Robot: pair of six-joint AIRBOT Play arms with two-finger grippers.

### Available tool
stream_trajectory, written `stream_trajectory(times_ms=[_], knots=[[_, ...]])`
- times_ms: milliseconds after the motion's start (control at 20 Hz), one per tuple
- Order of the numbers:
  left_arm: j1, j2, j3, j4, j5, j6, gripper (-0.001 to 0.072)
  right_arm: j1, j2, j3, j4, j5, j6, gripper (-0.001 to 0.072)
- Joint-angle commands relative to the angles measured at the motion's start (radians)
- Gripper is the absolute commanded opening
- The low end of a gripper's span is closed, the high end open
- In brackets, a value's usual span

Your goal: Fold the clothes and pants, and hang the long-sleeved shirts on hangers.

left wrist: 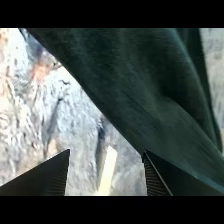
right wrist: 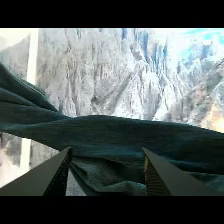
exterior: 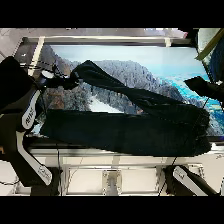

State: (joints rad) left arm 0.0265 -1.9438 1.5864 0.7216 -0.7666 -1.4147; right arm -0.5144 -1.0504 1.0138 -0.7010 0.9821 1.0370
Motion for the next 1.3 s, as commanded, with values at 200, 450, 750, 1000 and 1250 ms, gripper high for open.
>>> stream_trajectory(times_ms=[200, 450, 750, 1000, 1250], knots=[[-0.064, -0.088, 0.074, -0.008, 0.153, -0.047, 0.0511, 0.01, -0.001, 0.001, -0.01, 0.006, 0.001, 0.0481], [-0.085, -0.157, 0.147, -0.027, 0.184, -0.096, 0.0469, 0.01, -0.001, 0.001, -0.011, 0.047, 0.001, 0.0481], [-0.079, -0.148, 0.165, -0.018, 0.172, -0.061, 0.002, 0.01, 0.003, 0.001, -0.014, 0.055, 0.001, 0.0479], [-0.017, 0.085, 0.164, 0.259, -0.114, 0.009, 0.002, 0.009, 0.068, 0.013, -0.161, 0.142, 0.002, 0.0387], [0.031, 0.429, 0.164, 0.585, -0.735, -0.019, 0.002, 0.01, 0.175, 0.013, -0.184, 0.23, 0.002, 0.0387]])
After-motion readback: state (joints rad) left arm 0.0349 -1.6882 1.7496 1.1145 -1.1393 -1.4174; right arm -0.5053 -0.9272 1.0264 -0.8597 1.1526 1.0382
